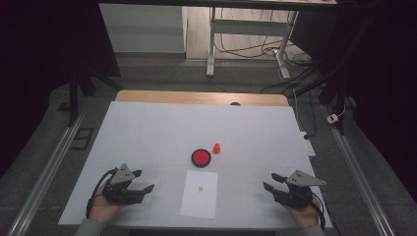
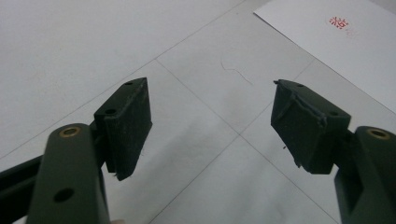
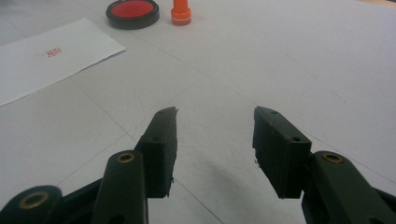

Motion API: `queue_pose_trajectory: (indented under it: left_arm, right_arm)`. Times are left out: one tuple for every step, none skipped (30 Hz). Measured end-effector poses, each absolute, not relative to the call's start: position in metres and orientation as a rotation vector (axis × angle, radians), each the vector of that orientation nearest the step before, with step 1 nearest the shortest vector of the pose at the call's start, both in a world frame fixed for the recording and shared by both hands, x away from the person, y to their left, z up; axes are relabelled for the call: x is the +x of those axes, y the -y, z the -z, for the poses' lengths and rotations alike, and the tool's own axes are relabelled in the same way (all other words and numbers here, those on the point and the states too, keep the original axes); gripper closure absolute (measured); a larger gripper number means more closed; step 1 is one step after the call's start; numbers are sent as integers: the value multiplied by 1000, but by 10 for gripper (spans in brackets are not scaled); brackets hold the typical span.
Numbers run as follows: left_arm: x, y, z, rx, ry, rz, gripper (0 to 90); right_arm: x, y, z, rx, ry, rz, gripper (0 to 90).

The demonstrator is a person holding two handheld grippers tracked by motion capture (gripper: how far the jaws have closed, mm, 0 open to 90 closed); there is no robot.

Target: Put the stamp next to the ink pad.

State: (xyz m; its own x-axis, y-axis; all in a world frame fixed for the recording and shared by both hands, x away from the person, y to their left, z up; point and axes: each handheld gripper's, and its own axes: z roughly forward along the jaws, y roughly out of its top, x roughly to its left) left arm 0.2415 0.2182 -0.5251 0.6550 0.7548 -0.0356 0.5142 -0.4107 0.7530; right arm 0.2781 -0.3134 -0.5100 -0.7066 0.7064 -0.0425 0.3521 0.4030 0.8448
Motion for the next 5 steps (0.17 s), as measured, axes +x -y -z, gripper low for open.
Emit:
queue_pose_trajectory:
  left_arm:
    - [242,-218,525,2103,-981,-400,283]
    - [242,-218,525,2103,-981,-400,284]
    - [242,-218,525,2103,-981,-400,284]
    - [242,-218,525,2104,-980,-400,284]
    - [242,-218,525,2104,-980,-400,284]
  right_arm:
    - [278,313,510,906,-2270,-1229,495]
    - [278,313,510,903,-2272,-1222,494]
    - [278,313,510,901,-2273,-1219,494]
    - [278,313,510,903,-2273,-1218,493]
    - [278,313,511,906,-2273,-1224,493]
